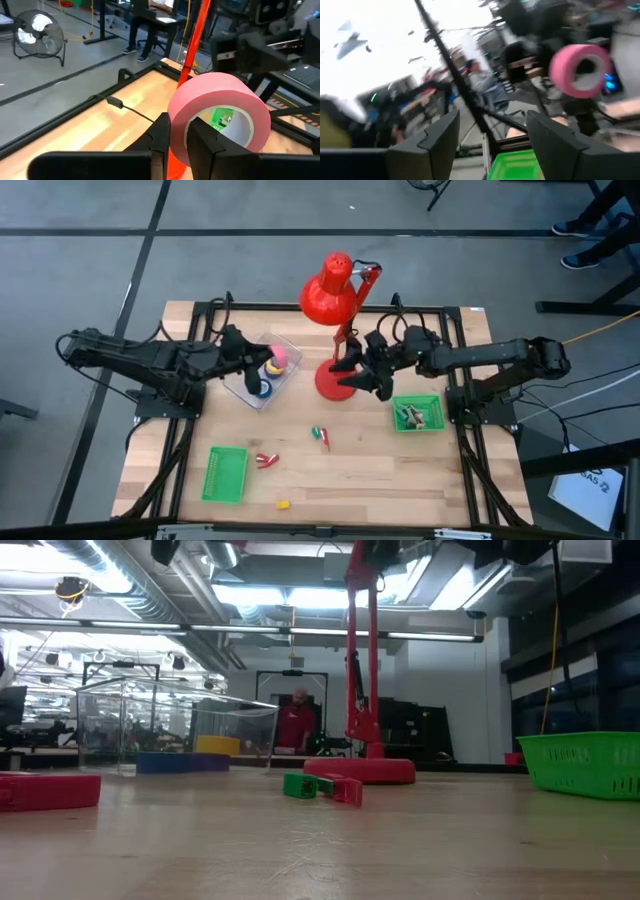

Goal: Pick and place Stapler, Stapler remover, tape
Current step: Put the pink tape into the transparent bin

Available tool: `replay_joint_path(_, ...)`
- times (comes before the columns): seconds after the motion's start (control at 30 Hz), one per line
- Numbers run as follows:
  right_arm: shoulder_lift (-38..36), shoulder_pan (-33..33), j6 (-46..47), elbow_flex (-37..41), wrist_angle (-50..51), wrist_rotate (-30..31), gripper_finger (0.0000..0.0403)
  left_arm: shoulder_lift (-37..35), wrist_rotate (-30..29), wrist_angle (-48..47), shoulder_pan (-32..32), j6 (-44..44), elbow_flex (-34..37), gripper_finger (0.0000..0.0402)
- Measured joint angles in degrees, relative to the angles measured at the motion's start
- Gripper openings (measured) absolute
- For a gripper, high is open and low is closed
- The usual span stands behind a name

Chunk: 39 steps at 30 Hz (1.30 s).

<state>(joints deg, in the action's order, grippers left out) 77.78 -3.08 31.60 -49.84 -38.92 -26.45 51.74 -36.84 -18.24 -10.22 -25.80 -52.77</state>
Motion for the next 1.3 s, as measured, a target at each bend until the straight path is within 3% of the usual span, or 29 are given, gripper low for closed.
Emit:
replay_joint_path(0.1,-3.31,-0.77,-2.26,0.38,2.70,-5.43,0.0232,-0.11,0.88,-0.18,0.00,-0.42,0.00,0.0036)
replay_joint_path(0.17,-7.39,-1.10,-4.68,2.09,8.15,-5.72,0.0232,-0.02,1.29,-1.03,0.00,-1.44,0.00,0.0036)
replay_joint_path(0.33,-21.56,1.04,-9.70,8.72,20.96,9.04,0.0232,0.33,1.74,-2.95,0.00,-5.23,0.00,0.0036)
replay_joint_path(0.53,-37.60,5.64,-12.80,19.37,24.98,19.74,0.0232,0.33,1.83,-3.05,0.00,-5.56,0.00,0.0036)
replay_joint_path(0.9,-62.17,8.25,-14.83,41.57,25.20,30.32,0.0232,0.33,0.91,-3.65,0.00,-8.46,0.00,0.0036)
replay_joint_path(1.03,-69.06,8.25,-18.37,44.62,25.91,32.39,0.0232,0.33,0.91,-7.06,0.00,-12.04,0.00,0.0036)
replay_joint_path(1.3,-77.73,8.25,-21.04,44.78,41.79,34.39,0.0232,0.44,7.78,-18.42,2.94,-21.46,0.00,0.0036)
